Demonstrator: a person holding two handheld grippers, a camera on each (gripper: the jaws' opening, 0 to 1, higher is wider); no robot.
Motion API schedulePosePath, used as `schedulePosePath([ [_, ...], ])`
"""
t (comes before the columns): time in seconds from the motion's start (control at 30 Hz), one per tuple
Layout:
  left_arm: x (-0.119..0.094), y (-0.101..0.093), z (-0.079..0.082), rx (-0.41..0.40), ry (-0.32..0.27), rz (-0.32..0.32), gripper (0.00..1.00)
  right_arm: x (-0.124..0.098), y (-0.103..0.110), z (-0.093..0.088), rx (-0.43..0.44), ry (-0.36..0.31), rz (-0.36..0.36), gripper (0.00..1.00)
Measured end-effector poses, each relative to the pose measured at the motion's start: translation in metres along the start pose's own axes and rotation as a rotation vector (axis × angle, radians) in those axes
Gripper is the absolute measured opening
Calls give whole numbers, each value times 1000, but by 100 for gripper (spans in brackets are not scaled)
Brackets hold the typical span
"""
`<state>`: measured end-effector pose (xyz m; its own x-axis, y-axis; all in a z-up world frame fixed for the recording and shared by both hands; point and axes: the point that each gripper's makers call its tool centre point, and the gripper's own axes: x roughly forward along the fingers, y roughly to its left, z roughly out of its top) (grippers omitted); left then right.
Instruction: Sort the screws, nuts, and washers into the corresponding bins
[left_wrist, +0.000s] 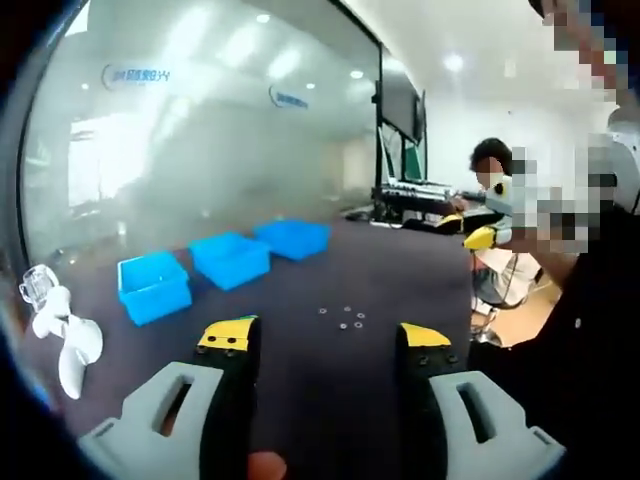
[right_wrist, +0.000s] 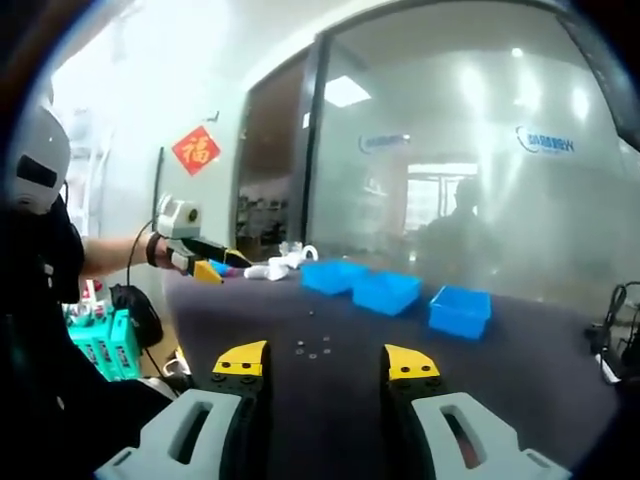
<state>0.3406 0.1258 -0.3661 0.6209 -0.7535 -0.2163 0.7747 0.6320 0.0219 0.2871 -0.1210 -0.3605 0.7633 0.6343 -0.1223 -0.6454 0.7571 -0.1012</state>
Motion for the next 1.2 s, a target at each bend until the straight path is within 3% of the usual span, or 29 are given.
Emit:
schedulePosePath([
  [0.2, 10, 0, 4, 11, 26, -14, 49, -3, 2, -4, -3, 15, 10, 39],
  [0.43, 31, -12, 13, -11, 91, -110, 49, -6, 5, -6, -10, 24, 24, 39],
  [0.53, 44, -13, 14, 31, 143, -125, 48, -7, 5, -9, -5, 27, 25, 39],
  [0.73, 67, -24, 11, 25, 226, -179, 47, -12, 2, -10, 0, 35, 19, 39],
  [0.93, 92, -28, 10, 74, 315, -191, 44, -15, -2, -14, 7, 35, 4, 39],
  [1.03, 100, -36, 3, 69, 378, -213, 44, -17, -3, -17, 13, 36, 1, 39],
  [1.13, 106, -42, -7, 129, 430, -247, 44, -18, -4, -20, 21, 38, -2, 39],
  [1.2, 109, -45, -13, 114, 464, -254, 40, -19, -4, -22, 23, 40, -4, 39],
])
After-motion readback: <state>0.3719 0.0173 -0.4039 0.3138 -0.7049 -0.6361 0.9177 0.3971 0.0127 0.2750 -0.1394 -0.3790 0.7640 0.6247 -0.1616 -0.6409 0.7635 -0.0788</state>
